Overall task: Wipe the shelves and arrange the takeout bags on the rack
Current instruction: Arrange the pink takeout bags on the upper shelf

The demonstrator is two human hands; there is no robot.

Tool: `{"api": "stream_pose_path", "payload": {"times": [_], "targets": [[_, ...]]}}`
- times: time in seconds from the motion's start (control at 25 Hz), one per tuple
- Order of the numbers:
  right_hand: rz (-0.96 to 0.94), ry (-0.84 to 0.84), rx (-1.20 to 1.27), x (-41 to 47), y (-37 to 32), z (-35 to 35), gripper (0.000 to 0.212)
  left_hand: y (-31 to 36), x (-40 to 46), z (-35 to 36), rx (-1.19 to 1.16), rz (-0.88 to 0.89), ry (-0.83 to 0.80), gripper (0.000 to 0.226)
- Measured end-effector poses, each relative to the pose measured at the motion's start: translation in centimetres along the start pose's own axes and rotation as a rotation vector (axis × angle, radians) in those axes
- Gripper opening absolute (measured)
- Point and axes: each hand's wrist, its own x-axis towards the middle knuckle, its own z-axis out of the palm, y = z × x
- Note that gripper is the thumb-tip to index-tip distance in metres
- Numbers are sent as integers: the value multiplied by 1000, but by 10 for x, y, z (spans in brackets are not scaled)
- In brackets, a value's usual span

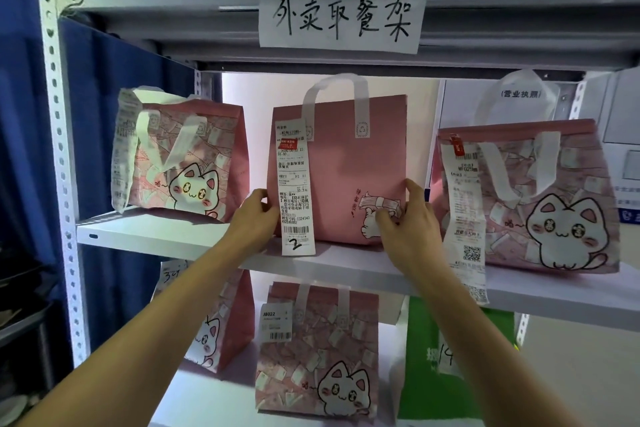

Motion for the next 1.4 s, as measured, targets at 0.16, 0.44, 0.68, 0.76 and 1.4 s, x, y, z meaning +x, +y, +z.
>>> {"api": "stream_pose_path", "payload": {"times": [0.16,0.44,0.68,0.76,1.4], "targets": [[7,8,-5,2,0,-1,61,-4,1,1,-69,-11,13,17],[44,10,-11,12,-2,4,59,5,-2,3,-206,-58,56,40],[47,44,-13,14,-2,5,58,8,-2,0,-230,-90,36,32],[30,68,-20,11,-2,3,62,7,-3,0,-217,-81,33,33],[-274,-38,137,-37,-83,79,51,-31,-33,-65,5,137,206,29]]}}
